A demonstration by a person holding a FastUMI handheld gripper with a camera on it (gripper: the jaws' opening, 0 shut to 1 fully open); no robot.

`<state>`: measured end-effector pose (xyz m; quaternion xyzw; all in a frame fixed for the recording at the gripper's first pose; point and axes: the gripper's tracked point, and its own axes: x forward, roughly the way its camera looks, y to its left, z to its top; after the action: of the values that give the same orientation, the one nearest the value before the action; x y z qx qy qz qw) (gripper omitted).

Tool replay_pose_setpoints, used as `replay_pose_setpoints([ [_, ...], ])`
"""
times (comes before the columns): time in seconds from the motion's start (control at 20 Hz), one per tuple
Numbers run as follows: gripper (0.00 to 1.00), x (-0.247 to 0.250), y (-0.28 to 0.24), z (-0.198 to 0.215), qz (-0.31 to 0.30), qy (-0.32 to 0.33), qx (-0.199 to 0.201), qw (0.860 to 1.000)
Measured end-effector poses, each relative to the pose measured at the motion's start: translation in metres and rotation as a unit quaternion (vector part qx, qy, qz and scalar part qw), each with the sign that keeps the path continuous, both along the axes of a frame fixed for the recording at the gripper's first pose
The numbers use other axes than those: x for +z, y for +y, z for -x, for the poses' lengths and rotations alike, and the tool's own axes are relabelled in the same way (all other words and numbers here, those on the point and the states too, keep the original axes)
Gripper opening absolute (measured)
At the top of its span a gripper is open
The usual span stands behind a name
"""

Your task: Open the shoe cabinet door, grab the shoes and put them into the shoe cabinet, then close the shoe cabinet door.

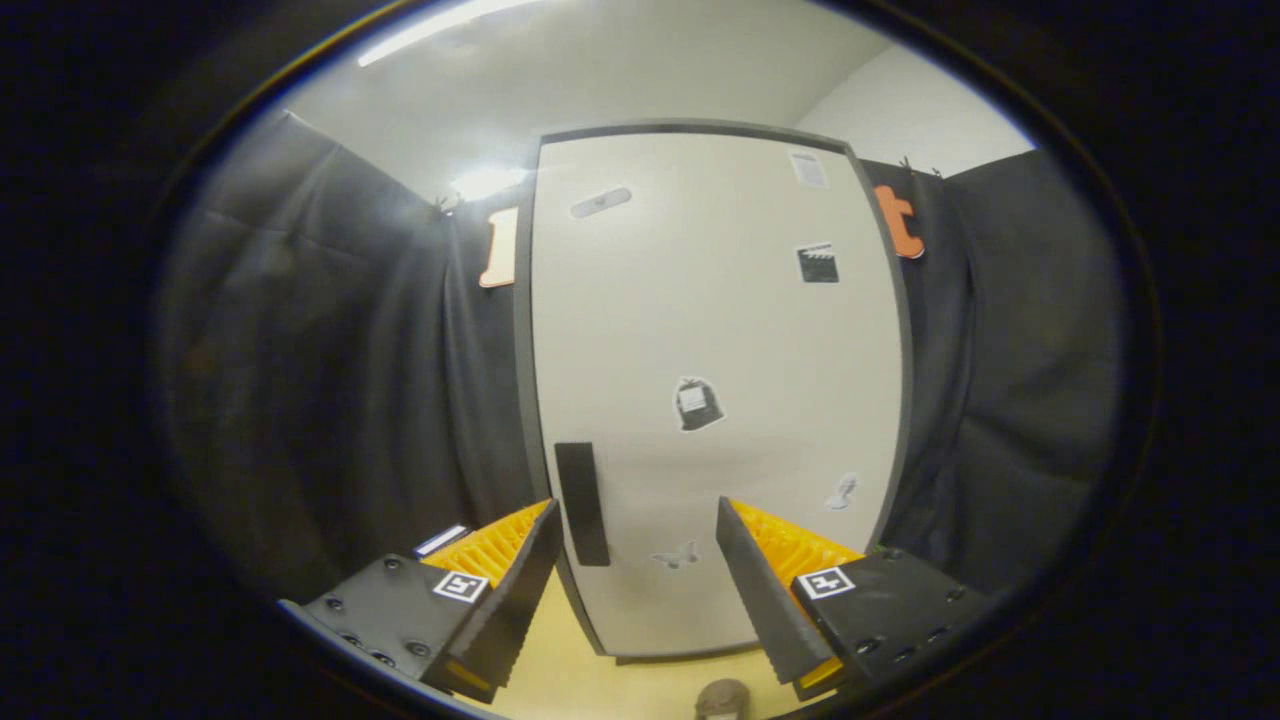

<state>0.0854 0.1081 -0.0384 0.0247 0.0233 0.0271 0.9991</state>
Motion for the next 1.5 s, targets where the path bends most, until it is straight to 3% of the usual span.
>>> replay_pose_setpoints([
  [0.4,0.95,-0.037,0.042,-0.077,-0.011,0.013,-0.009,1.000],
  [0.75,0.61,-0.039,0.039,-0.095,-0.007,0.006,-0.034,0.999],
  [1.2,0.12,-0.040,0.043,-0.094,0.003,0.009,-0.025,1.000],
  [1.5,0.12,-0.037,0.039,-0.068,0.000,0.017,0.005,1.000],
])
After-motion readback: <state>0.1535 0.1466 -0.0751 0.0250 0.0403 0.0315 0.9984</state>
